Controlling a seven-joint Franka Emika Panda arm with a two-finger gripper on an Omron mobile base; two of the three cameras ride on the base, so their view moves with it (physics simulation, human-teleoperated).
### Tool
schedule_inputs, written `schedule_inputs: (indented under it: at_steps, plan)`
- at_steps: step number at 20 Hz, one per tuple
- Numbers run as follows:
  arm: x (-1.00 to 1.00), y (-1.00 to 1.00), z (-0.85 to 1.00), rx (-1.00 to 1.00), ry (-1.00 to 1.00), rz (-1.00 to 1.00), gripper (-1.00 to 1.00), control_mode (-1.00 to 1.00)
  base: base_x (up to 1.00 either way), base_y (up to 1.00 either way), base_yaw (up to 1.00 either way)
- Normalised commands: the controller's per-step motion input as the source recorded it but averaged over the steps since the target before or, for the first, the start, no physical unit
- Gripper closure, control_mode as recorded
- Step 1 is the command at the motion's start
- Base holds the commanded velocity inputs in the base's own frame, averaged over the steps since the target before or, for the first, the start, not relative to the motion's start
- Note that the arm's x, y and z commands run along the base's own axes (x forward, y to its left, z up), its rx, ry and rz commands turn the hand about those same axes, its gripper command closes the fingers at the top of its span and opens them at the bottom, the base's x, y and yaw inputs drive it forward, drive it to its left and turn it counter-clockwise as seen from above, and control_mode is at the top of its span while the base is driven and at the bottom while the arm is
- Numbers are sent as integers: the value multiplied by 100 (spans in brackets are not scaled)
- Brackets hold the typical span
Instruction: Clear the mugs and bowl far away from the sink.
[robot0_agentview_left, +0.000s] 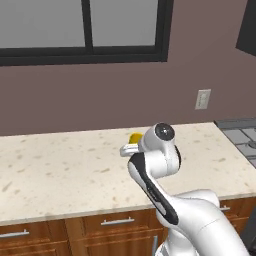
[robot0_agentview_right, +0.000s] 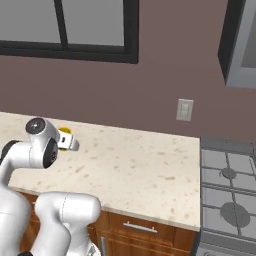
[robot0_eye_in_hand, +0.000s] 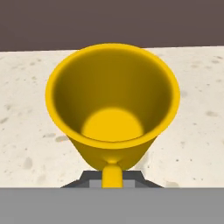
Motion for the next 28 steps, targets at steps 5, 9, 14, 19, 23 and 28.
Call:
schedule_inputs:
  at_steps: [5, 9, 14, 19, 23, 28]
  plan:
    - [39, 9, -30, 1, 0, -2, 100, -100, 0, 0, 0]
    - [28, 4, -11, 0, 0, -2, 100, -100, 0, 0, 0]
    - [24, 1, -20, 0, 4, -2, 100, -100, 0, 0, 0]
    - [24, 0, -7, 0, 21, 0, 100, -100, 0, 0, 0]
    - [23, 0, -13, 0, 11, 0, 100, -100, 0, 0, 0]
    - [17, 1, -17, 0, 1, 0, 100, -100, 0, 0, 0]
